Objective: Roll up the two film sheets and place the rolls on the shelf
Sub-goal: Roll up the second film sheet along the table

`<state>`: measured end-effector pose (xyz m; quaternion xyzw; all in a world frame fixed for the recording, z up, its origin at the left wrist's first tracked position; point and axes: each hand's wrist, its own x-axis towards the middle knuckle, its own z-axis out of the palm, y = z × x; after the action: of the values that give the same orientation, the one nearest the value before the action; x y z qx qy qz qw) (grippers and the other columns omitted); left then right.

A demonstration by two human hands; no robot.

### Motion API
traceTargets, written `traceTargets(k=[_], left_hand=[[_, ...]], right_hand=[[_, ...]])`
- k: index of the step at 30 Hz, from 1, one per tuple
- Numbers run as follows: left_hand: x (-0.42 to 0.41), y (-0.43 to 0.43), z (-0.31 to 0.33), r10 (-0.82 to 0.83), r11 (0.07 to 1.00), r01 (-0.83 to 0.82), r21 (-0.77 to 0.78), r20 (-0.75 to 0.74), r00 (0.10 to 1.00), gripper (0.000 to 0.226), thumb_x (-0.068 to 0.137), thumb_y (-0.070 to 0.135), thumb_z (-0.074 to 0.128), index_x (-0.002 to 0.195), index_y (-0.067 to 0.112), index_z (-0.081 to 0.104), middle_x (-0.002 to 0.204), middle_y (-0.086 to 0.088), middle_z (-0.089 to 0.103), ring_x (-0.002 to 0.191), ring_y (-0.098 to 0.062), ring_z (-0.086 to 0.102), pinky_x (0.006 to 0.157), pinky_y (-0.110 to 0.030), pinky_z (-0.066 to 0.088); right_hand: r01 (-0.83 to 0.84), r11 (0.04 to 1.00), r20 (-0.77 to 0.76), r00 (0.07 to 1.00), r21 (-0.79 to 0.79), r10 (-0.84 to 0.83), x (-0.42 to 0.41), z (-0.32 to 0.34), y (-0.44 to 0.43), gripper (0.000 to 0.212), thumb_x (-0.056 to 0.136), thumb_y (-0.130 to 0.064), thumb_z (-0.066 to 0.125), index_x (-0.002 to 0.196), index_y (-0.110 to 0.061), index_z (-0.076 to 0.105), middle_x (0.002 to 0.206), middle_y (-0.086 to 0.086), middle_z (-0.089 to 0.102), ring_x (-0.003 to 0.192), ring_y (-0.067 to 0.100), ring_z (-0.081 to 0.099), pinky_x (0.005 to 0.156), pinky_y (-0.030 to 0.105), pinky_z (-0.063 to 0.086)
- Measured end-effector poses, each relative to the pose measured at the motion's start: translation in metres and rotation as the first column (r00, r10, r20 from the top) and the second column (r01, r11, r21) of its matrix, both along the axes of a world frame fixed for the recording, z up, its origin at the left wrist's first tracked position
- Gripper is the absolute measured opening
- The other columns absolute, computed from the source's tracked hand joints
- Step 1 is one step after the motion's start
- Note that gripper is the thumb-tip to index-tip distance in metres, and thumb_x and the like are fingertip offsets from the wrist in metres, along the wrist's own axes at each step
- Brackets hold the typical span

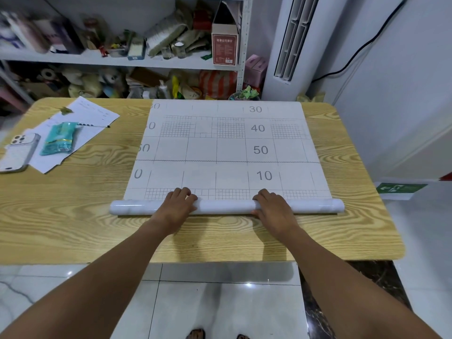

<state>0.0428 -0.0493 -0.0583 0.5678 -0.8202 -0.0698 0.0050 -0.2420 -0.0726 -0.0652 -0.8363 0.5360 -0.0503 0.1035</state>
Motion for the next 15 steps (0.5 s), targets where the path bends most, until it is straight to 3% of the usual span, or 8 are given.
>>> traceTargets(k=[5, 10, 15], left_hand=[[0.0041, -0.0048, 0.0025, -0.026, 0.998, 0.022, 0.063, 0.060, 0.998, 0.046, 0.069, 0.030, 0.077, 0.105, 0.005, 0.062, 0.094, -0.015, 0.054, 0.084, -0.031, 0.050, 0.074, -0.042, 0.046], [-0.0005, -0.0076, 0.0022, 0.023, 0.992, -0.028, 0.124, 0.046, 0.999, 0.059, 0.080, 0.029, 0.067, 0.130, 0.009, 0.042, 0.120, -0.011, 0.046, 0.111, -0.028, 0.040, 0.094, -0.036, 0.031], [-0.0007, -0.0093, 0.0042, 0.059, 0.989, -0.060, 0.135, 0.017, 0.998, 0.047, 0.086, 0.030, 0.060, 0.124, 0.011, 0.041, 0.119, -0.004, 0.048, 0.108, -0.022, 0.041, 0.090, -0.029, 0.028]], right_hand=[[0.017, 1.000, -0.056, 0.998, -0.001, -0.017, 0.0020, -0.0034, 0.0017, 0.029, 0.094, -0.029, 0.050, 0.113, -0.008, 0.059, 0.122, 0.006, 0.053, 0.106, 0.030, 0.047, 0.087, 0.039, 0.041], [0.002, 1.000, -0.101, 0.995, -0.007, -0.002, 0.0027, -0.0034, 0.0019, 0.030, 0.098, -0.027, 0.041, 0.115, -0.009, 0.057, 0.120, 0.007, 0.052, 0.105, 0.029, 0.045, 0.087, 0.037, 0.037], [0.014, 1.000, -0.051, 0.999, 0.016, -0.013, 0.0023, -0.0009, 0.0008, 0.035, 0.098, -0.032, 0.039, 0.126, -0.012, 0.050, 0.123, 0.006, 0.052, 0.105, 0.027, 0.047, 0.089, 0.036, 0.038]])
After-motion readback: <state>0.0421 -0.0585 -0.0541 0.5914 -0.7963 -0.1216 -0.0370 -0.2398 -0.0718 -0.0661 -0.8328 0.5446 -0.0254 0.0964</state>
